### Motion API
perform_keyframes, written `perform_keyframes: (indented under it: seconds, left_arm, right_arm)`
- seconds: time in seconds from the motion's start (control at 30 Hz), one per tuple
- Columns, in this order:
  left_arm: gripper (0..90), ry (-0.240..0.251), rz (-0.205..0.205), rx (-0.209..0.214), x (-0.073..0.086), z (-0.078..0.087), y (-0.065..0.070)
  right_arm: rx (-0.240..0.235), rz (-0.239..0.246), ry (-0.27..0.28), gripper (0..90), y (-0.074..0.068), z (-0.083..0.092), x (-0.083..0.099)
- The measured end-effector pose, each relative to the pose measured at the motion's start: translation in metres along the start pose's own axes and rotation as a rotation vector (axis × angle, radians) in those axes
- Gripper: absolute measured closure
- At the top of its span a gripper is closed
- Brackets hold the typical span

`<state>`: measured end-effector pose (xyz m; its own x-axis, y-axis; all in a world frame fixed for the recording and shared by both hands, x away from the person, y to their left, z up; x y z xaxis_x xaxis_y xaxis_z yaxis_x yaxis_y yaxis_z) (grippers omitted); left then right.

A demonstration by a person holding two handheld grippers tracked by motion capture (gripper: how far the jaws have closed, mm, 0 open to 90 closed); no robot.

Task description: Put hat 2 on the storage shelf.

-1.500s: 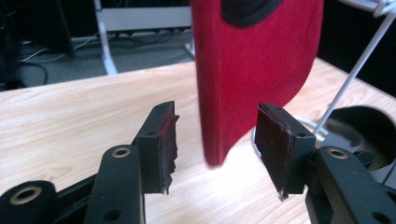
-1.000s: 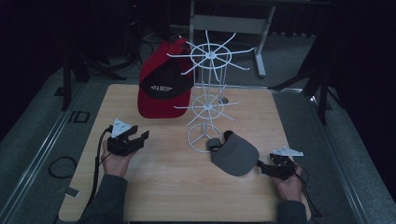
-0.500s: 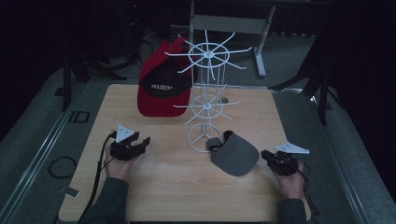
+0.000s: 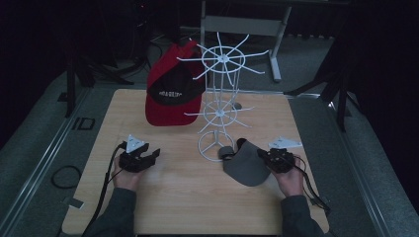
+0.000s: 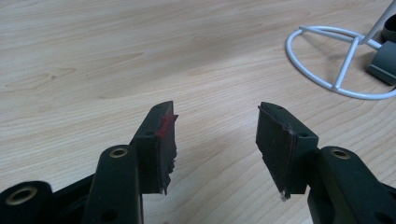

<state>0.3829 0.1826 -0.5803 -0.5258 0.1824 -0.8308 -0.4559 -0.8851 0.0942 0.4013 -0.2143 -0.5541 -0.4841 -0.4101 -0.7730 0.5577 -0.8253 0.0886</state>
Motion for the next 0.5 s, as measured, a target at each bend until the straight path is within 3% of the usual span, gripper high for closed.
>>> perform_keyframes:
  seconds: [0.5]
  left_arm:
    - [47.6, -0.011, 0.010, -0.013, 0.004, -0.002, -0.004]
  right_arm:
    - [-0.042, 0.018, 0.034, 90.0, -0.017, -0.030, -0.042]
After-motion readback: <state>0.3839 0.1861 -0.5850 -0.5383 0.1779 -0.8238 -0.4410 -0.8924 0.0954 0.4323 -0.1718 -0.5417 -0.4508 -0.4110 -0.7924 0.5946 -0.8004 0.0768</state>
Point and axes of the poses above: each handheld gripper's, and its own axes: z roughly backward along the jaws, x roughly out of its underside, y roughly to its right, the point moved 8 cm from there along -z, roughly forward along the jaws, and after that the axes turned 4 degrees about x, right-handed, at the moved point
